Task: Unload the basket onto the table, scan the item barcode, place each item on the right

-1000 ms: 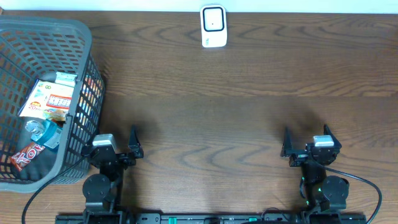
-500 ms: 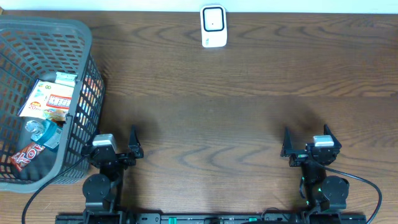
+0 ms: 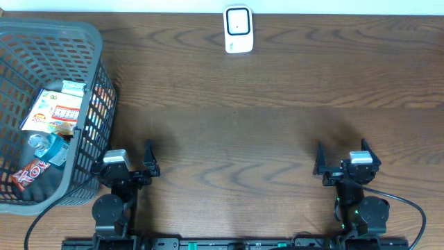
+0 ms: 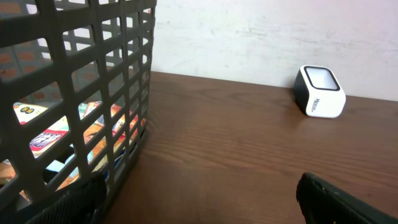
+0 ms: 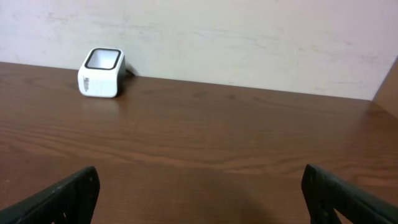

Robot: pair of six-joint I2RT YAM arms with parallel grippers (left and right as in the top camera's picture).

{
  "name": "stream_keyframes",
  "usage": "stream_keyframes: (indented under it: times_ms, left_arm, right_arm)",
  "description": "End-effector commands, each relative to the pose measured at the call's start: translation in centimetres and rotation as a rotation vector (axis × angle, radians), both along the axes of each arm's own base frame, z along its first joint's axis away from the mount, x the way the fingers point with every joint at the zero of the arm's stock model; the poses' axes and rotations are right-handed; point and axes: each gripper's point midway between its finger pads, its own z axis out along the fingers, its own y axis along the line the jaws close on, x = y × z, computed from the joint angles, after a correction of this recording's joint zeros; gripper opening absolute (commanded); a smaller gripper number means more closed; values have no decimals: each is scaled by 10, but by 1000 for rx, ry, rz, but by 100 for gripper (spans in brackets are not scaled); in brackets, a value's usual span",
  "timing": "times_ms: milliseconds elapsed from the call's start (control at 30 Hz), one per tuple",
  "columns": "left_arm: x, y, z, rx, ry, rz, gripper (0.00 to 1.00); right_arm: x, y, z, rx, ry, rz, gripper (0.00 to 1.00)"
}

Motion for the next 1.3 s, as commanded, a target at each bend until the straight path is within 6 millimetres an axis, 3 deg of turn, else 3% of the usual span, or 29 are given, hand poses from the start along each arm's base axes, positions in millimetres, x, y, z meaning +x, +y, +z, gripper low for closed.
stream_keyframes:
  times_ms: [0, 800, 933, 1167, 1267]
  left_arm:
    - [1, -2, -18, 13, 41, -12, 98]
    - [1, -2, -18, 13, 39, -13, 98]
    - [1, -3, -18, -66, 36, -8, 98]
    - [-3, -42, -9, -99, 27, -231, 98]
    - [-5, -48, -4, -103, 17, -272, 98]
  right_arm:
    - [0, 0, 0, 2, 0, -1, 99]
    - [0, 0, 0, 2, 0, -1, 99]
    - [0, 0, 0, 2, 0, -1, 99]
    - [0, 0, 0, 2, 0, -1, 99]
    - [0, 0, 0, 2, 0, -1, 99]
